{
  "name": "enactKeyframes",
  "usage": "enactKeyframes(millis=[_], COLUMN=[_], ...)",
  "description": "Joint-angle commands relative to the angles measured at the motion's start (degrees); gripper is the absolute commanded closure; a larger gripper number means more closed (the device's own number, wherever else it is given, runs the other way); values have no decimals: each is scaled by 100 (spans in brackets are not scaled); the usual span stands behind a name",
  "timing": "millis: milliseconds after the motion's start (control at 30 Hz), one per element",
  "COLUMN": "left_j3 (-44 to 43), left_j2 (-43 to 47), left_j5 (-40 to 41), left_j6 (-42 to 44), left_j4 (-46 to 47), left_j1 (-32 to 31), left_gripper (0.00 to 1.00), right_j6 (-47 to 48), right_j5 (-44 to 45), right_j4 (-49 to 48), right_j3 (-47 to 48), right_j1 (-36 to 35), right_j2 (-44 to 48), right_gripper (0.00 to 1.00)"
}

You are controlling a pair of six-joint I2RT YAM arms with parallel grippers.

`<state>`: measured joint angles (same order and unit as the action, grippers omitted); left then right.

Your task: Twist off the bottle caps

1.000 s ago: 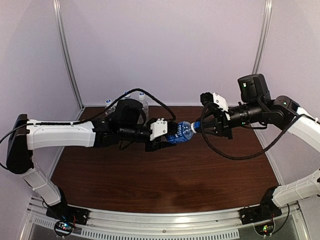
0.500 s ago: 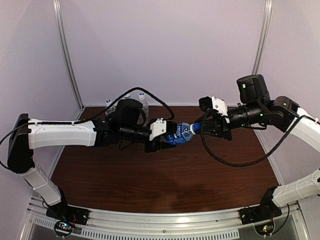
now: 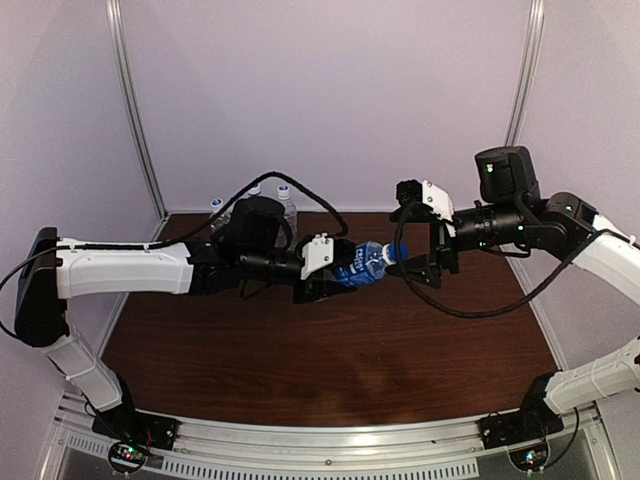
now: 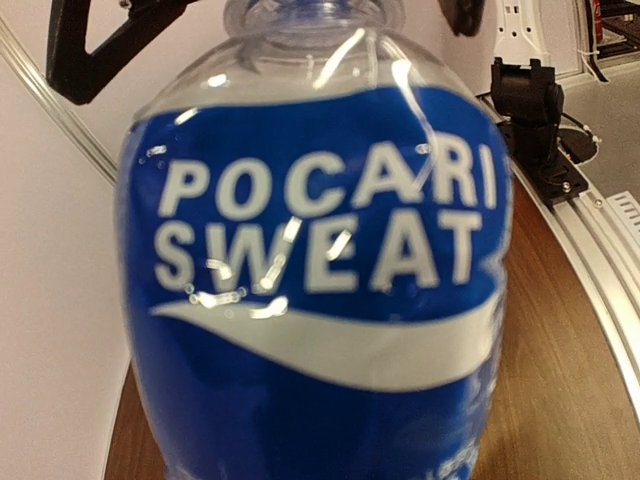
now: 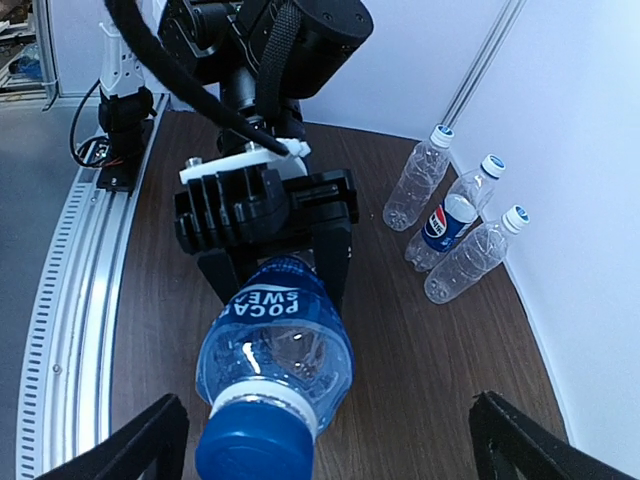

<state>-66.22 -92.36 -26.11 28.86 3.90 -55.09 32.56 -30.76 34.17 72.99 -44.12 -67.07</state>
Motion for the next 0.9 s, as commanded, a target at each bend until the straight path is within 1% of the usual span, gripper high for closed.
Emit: enactKeyframes(millis=[0,67,133,167,233,300,400,567,700,800,867], left_j3=[134,190,218,241,316,368,352,371,368,325,307], left_j2=[33,17,3,3,7,-6,-57,-103,-144,-185,-187], left_j5=[598,1031,1453,1637,1970,2260,2415,2418,2504,2510,2700], left_j6=[-211,-305,-425,-470,-490,-462,-337,-320,-297,-261,-239], left_j4=[724,1050,1347,1516,1837,2086,2152,2115,2089,2047,2040], left_j1=[-31,-31,-36,-37,-30,-33,-37,-32,-37,-33,-37], left_gripper=[58,58,58,58,58,58,58,58,58,58,58], right_j6=[-1384,-2421,-3679,-4164,-4863,-5351,-5694,-5769,-5747,-5732,-5717], right_j5=[-18,108,600,796,1100,1402,1216,789,488,458,454], right_j4=[-445,-558,-534,-387,-35,35,-14,-50,-142,-96,-25], right_j3=[203,531,891,1076,1269,1191,1093,1221,1207,1199,1180], right_j1=[-13,-5,18,57,171,306,448,466,466,466,466], right_j2=[138,24,-195,-318,-497,-513,-588,-810,-802,-799,-823], right_gripper=[0,0,0,0,2,3,7,20,23,27,29])
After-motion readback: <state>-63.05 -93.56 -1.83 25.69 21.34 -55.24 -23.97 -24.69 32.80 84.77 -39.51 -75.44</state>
